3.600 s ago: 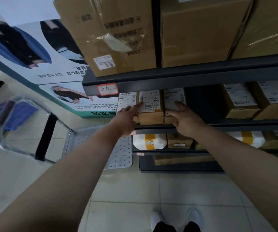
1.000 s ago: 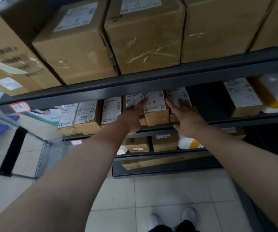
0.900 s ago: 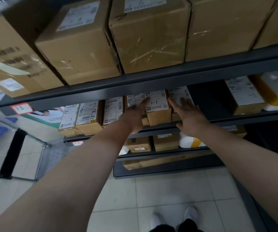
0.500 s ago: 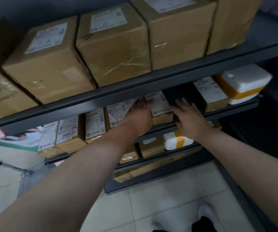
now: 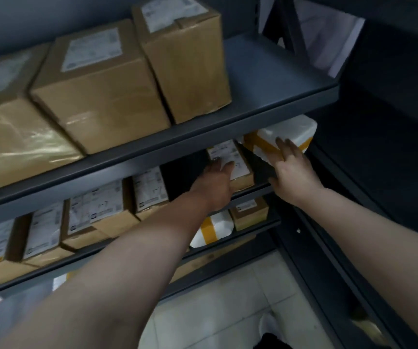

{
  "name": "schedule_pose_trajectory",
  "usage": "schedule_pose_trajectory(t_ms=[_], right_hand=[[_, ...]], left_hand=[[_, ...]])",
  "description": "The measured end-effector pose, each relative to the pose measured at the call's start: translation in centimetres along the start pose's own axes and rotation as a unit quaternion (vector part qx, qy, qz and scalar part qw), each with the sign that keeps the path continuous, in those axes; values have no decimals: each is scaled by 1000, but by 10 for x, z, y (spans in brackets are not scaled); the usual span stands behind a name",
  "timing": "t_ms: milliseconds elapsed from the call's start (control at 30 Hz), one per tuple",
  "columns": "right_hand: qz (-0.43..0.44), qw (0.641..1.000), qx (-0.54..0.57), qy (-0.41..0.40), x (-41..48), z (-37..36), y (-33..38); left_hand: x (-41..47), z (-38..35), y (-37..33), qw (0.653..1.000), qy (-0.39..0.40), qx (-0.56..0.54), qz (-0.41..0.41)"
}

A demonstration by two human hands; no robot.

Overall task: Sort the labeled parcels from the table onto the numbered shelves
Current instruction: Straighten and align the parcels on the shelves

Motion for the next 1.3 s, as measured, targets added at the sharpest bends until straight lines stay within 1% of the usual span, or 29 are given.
schedule_pose_trajectory(t_ms=[133, 167, 200, 267, 300, 333, 433, 467, 500, 567, 633, 700, 767, 800, 900, 1000, 1167, 1300], right_hand=[[92, 990, 26, -99, 16, 23, -16], [90, 990, 20, -103, 21, 25, -23], [68, 993, 15, -91, 26, 25, -32], [1, 999, 8, -44, 34, 20, -52], [-16, 1000, 9, -24, 35, 18, -58], [-9, 1000, 19, -19, 35, 18, -59], [90, 993, 33, -71, 31, 28, -48], [104, 990, 30, -88, 29, 30, -46], [99, 990, 30, -97, 29, 30, -47], [52, 994, 51, -79, 32, 27, -54], [0, 996, 87, -11, 37, 17, -61], [-17, 986, 159, 45, 40, 7, -60], [-9, 971, 234, 38, 41, 3, -52], [-1, 970, 243, 24, 41, 2, -48], [6, 973, 233, 7, 39, 0, -39], [1, 971, 239, 20, 35, -4, -30], [21, 973, 221, 57, 28, -19, 6], [31, 975, 214, 48, 25, -30, 27]], left_hand=[[28, -1, -17, 999, 25, -4, 29], [33, -1, -19, 999, 29, -3, 37], [38, -2, -21, 999, 32, 3, 43], [44, -3, -24, 998, 39, 18, 51], [46, -4, -26, 997, 44, 22, 51], [48, -5, -27, 997, 47, 25, 51], [52, -5, -27, 997, 40, 31, 61], [53, -5, -27, 997, 37, 29, 67], [53, -5, -26, 996, 37, 26, 72], [53, -4, -25, 996, 34, 25, 78], [53, -4, -23, 996, 28, 24, 76], [53, -5, -23, 996, 31, 25, 77], [50, -7, -23, 995, 41, 38, 85], [49, -8, -22, 994, 40, 43, 90], [39, -8, -14, 993, 27, 61, 94], [24, -11, -1, 991, 13, 94, 92], [-1, -21, 33, 986, 22, 117, 114], [-14, -23, 53, 984, 17, 125, 122]])
Point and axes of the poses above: each hand's wrist, its own x-axis towards the middle knuckle, its own z-axis out of the back of the hand, y = z × x, the point moved 6 cm from there along x, towards the middle knuckle, and after that the axes turned 15 degrees about x, right-handed, at the moved point
